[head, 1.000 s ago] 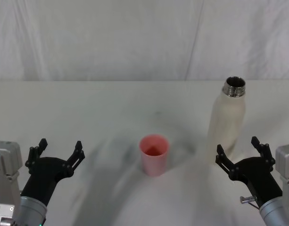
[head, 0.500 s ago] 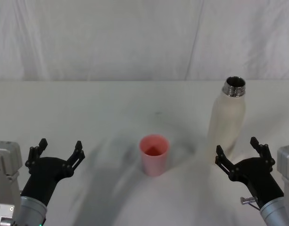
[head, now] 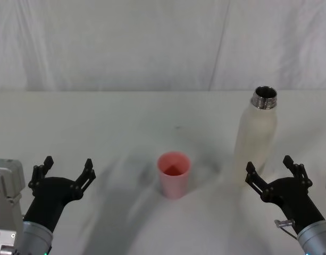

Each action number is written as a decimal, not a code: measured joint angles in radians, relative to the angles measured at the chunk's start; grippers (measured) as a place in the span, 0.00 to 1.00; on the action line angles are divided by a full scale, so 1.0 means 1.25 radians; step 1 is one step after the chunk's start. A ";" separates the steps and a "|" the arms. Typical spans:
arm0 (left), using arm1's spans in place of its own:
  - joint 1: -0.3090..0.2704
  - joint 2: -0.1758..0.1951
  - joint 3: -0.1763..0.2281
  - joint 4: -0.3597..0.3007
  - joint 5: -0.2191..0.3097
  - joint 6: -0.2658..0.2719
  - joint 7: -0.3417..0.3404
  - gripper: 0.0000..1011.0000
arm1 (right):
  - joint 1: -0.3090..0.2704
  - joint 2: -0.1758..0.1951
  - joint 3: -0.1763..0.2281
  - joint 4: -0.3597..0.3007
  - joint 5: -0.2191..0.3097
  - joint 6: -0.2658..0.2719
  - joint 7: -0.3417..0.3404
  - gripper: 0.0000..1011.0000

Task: Grasp the thermos with one hand and pour water into the cup lid.

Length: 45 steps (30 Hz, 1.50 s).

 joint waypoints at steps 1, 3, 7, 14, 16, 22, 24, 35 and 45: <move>0.000 0.000 0.000 0.000 0.000 0.000 0.000 0.99 | 0.001 -0.001 0.002 0.001 0.004 0.001 0.004 0.99; 0.000 0.000 0.000 0.000 0.000 0.000 0.000 0.99 | 0.006 -0.004 0.009 0.006 0.016 0.003 0.017 0.99; 0.000 0.000 0.000 0.000 0.000 0.000 0.000 0.99 | 0.013 -0.004 0.015 0.012 0.031 0.007 0.033 0.99; 0.000 0.000 0.000 0.000 0.000 0.000 0.000 0.99 | 0.027 0.004 0.015 0.027 0.042 0.016 0.054 0.99; 0.000 0.000 0.000 0.000 0.000 0.000 0.000 0.99 | 0.034 0.009 0.012 0.033 0.043 0.019 0.060 0.99; 0.000 0.000 0.000 0.000 0.000 0.000 0.000 0.99 | 0.049 0.019 0.002 0.048 0.045 0.023 0.075 0.99; 0.000 0.000 0.000 0.000 0.000 0.000 0.000 0.99 | 0.055 0.021 -0.002 0.054 0.045 0.023 0.077 0.99; 0.000 0.000 0.000 0.000 0.000 0.000 0.000 0.99 | 0.078 0.028 -0.009 0.083 0.050 0.022 0.084 0.99; 0.000 0.000 0.000 0.000 0.000 0.000 0.000 0.99 | 0.097 0.032 -0.012 0.108 0.053 0.019 0.086 0.99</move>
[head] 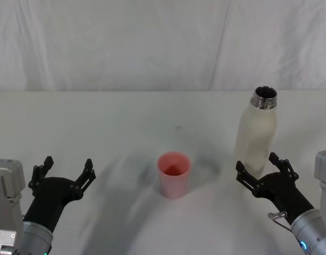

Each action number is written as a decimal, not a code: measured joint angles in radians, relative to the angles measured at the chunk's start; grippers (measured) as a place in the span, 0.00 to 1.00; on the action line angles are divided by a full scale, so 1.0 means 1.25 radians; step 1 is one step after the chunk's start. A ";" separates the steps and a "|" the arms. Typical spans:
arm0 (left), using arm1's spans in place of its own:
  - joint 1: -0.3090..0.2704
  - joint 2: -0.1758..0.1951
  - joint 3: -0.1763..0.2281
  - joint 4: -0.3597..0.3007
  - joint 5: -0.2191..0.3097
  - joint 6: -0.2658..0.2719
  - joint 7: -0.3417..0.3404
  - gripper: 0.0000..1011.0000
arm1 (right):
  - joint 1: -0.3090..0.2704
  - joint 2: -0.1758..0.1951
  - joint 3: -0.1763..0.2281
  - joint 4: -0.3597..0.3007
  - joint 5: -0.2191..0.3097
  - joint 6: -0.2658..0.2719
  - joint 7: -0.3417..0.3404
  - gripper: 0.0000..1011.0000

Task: Grasp the thermos with one hand and pour water into the cup lid.

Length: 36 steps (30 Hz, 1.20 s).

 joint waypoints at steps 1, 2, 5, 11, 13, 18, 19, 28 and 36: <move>0.000 0.000 0.000 0.000 0.000 0.000 0.000 0.99 | 0.002 0.000 0.000 0.002 0.000 0.000 0.000 0.99; 0.000 0.000 0.000 0.000 0.000 0.000 0.000 0.99 | 0.003 0.000 -0.001 0.004 0.001 -0.001 0.001 0.99; 0.000 0.000 0.000 0.000 0.000 0.000 0.000 0.99 | 0.014 0.000 -0.002 0.016 0.002 -0.003 0.002 0.99; 0.000 0.000 0.000 0.000 0.000 0.000 0.000 0.99 | 0.032 0.000 -0.004 0.035 0.002 -0.004 0.004 0.99; 0.000 0.000 0.000 0.000 0.000 0.000 0.000 0.99 | 0.039 0.000 -0.005 0.044 0.002 -0.005 0.006 0.99; 0.000 0.000 0.000 0.000 0.000 0.000 0.000 0.99 | 0.053 0.002 -0.006 0.057 0.002 -0.005 0.009 0.99; 0.000 0.000 0.000 0.000 0.000 0.000 0.000 0.99 | 0.058 0.003 -0.007 0.062 0.002 -0.005 0.010 0.99; 0.000 0.000 0.000 0.000 0.000 0.000 0.000 0.99 | 0.083 0.002 -0.010 0.091 0.002 -0.004 0.013 0.99; 0.000 0.000 0.000 0.000 0.000 0.000 0.000 0.99 | 0.111 -0.008 -0.014 0.125 0.002 -0.009 0.013 0.99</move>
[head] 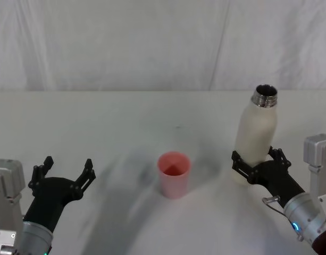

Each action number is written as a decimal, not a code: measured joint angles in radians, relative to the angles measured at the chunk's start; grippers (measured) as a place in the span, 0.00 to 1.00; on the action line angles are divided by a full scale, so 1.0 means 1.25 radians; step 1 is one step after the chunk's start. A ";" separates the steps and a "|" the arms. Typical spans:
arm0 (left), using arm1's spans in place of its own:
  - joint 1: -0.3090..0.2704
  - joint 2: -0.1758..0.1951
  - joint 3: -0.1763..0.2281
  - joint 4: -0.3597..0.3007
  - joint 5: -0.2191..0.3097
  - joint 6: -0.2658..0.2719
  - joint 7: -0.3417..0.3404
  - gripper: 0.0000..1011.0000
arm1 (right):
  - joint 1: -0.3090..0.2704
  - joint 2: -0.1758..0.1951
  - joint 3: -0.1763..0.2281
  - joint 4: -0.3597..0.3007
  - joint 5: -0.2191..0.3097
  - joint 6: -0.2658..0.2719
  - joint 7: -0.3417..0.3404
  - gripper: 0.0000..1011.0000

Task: Grasp the thermos with one hand and pour water into the cup lid.

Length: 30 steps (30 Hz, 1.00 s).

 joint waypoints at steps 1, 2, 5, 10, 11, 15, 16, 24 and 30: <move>0.000 0.000 0.000 0.000 0.000 0.000 0.000 0.99 | 0.000 0.000 0.000 0.000 0.000 0.000 0.000 0.99; 0.000 0.000 0.000 0.000 0.000 0.000 0.000 0.99 | 0.002 -0.001 0.000 0.002 0.000 -0.001 0.000 0.99; 0.000 0.000 0.000 0.000 0.000 0.000 0.000 0.99 | 0.006 -0.004 -0.001 0.006 0.001 -0.003 0.000 0.99; 0.000 0.000 0.000 0.000 0.000 0.000 0.000 0.99 | 0.004 -0.004 -0.001 0.005 0.001 -0.003 0.000 0.99; 0.000 0.000 0.000 0.000 0.000 0.000 0.000 0.99 | 0.004 -0.003 -0.001 0.005 0.001 -0.003 0.000 0.99; 0.000 0.000 0.000 0.000 0.000 0.000 0.000 0.99 | 0.003 -0.003 0.000 0.003 0.001 -0.003 0.000 0.97; 0.000 0.000 0.000 0.000 0.000 0.000 0.000 0.99 | 0.002 -0.003 0.000 0.002 0.001 -0.003 0.000 0.96; 0.000 0.000 0.000 0.000 0.000 0.000 0.000 0.99 | 0.001 -0.002 0.000 0.001 0.001 -0.002 0.000 0.94; 0.000 0.000 0.000 0.000 0.000 0.000 0.000 0.99 | 0.000 -0.002 0.001 0.000 0.001 -0.002 0.000 0.94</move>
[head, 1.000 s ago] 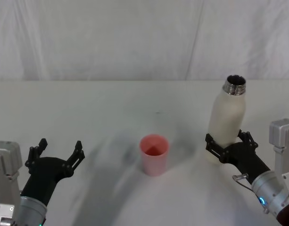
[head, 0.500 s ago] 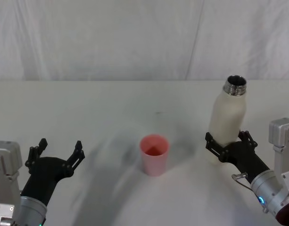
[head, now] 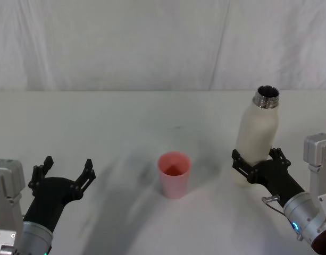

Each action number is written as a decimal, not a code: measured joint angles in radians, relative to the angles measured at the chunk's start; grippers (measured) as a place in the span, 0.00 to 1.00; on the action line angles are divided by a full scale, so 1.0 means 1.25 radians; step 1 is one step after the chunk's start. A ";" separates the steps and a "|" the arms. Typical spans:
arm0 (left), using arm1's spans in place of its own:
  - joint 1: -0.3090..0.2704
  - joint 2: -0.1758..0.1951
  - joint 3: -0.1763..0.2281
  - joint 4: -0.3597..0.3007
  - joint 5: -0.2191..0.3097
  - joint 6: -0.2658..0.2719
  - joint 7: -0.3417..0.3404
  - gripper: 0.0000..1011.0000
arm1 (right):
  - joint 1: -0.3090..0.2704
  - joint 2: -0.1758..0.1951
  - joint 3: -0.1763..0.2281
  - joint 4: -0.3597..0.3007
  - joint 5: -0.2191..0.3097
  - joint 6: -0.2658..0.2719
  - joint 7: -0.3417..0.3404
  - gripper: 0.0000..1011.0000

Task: Grasp the thermos with one hand and pour water into the cup lid.

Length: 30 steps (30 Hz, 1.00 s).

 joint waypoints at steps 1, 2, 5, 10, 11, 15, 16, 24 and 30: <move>0.000 0.000 0.000 0.000 0.000 0.000 0.000 0.99 | 0.000 0.000 0.000 0.000 0.000 0.000 0.000 0.94; 0.000 0.000 0.000 0.000 0.000 0.000 0.000 0.99 | 0.000 0.000 0.000 0.000 0.000 0.000 0.000 0.94; 0.000 0.000 0.000 0.000 0.000 0.000 0.000 0.99 | 0.000 0.000 0.000 0.000 0.000 0.000 0.000 0.94; 0.000 0.000 0.000 0.000 0.000 0.000 0.000 0.99 | -0.001 0.000 0.000 -0.001 0.000 0.000 0.000 0.94; 0.000 0.000 0.000 0.000 0.000 0.000 0.000 0.99 | -0.001 0.000 0.000 -0.001 0.000 0.000 0.000 0.94; 0.000 0.000 0.000 0.000 0.000 0.000 0.000 0.99 | -0.001 0.000 0.000 -0.001 0.000 0.000 0.000 0.94; 0.000 0.000 0.000 0.000 0.000 0.000 0.000 0.99 | -0.001 0.000 0.000 -0.001 0.000 0.000 0.000 0.94; 0.000 0.000 0.000 0.000 0.000 0.000 0.000 0.99 | -0.001 0.002 0.000 -0.002 0.000 0.001 0.000 0.94; 0.000 0.000 0.000 0.000 0.000 0.000 0.000 0.99 | -0.003 0.014 -0.004 -0.019 -0.015 0.008 -0.003 0.94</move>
